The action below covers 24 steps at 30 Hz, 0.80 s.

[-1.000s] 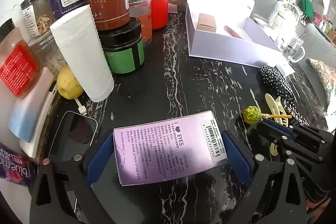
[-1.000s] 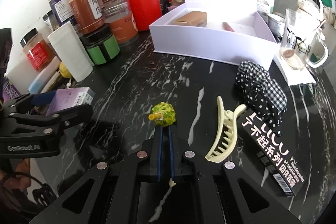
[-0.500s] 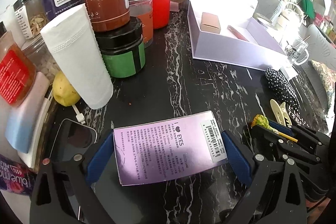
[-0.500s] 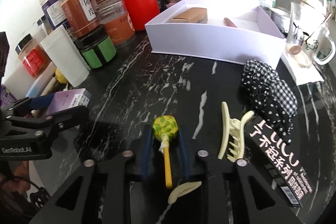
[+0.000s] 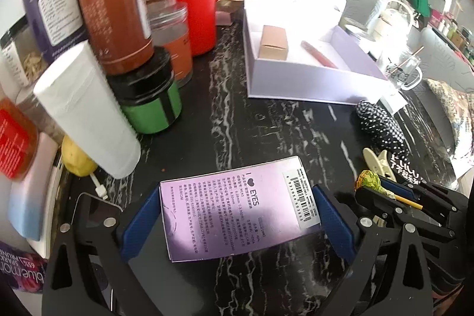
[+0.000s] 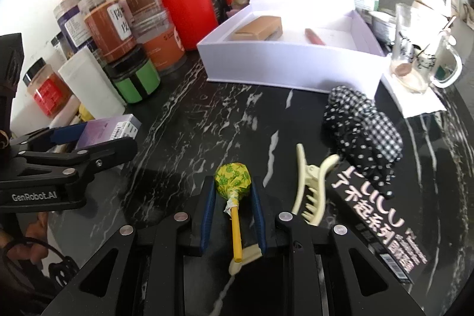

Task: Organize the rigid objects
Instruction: 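Grasp the lollipop stick with the right tool while the left tool holds the purple box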

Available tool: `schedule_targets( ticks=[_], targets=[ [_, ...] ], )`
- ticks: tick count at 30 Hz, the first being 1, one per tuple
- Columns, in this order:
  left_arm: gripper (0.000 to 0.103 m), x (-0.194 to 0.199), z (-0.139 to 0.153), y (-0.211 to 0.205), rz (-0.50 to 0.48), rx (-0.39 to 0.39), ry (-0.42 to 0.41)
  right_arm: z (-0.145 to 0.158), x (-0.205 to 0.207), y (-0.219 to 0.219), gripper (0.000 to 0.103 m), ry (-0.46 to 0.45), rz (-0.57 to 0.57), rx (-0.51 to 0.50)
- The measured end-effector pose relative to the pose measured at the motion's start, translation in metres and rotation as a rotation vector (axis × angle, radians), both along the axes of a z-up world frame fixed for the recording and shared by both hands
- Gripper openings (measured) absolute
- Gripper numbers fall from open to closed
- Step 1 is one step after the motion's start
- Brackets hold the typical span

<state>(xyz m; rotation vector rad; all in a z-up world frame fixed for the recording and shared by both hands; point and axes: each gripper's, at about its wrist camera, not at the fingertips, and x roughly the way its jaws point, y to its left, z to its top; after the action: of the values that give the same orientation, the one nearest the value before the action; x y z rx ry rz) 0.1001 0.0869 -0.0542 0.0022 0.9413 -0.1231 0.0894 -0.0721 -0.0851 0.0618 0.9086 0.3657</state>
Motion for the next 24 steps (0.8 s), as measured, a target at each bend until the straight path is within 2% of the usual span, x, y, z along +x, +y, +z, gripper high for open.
schedule_targets(
  ticks=[11, 24],
  targets=[
    [0.100, 0.006, 0.008, -0.032, -0.079, -0.018, 0.002, 0.022, -0.015, -0.017, 0.024, -0.045, -0.036, -0.019],
    [0.100, 0.012, 0.028, -0.071, -0.169, -0.031, -0.038, 0.040, -0.023, -0.046, 0.024, -0.069, -0.114, -0.053]
  ],
)
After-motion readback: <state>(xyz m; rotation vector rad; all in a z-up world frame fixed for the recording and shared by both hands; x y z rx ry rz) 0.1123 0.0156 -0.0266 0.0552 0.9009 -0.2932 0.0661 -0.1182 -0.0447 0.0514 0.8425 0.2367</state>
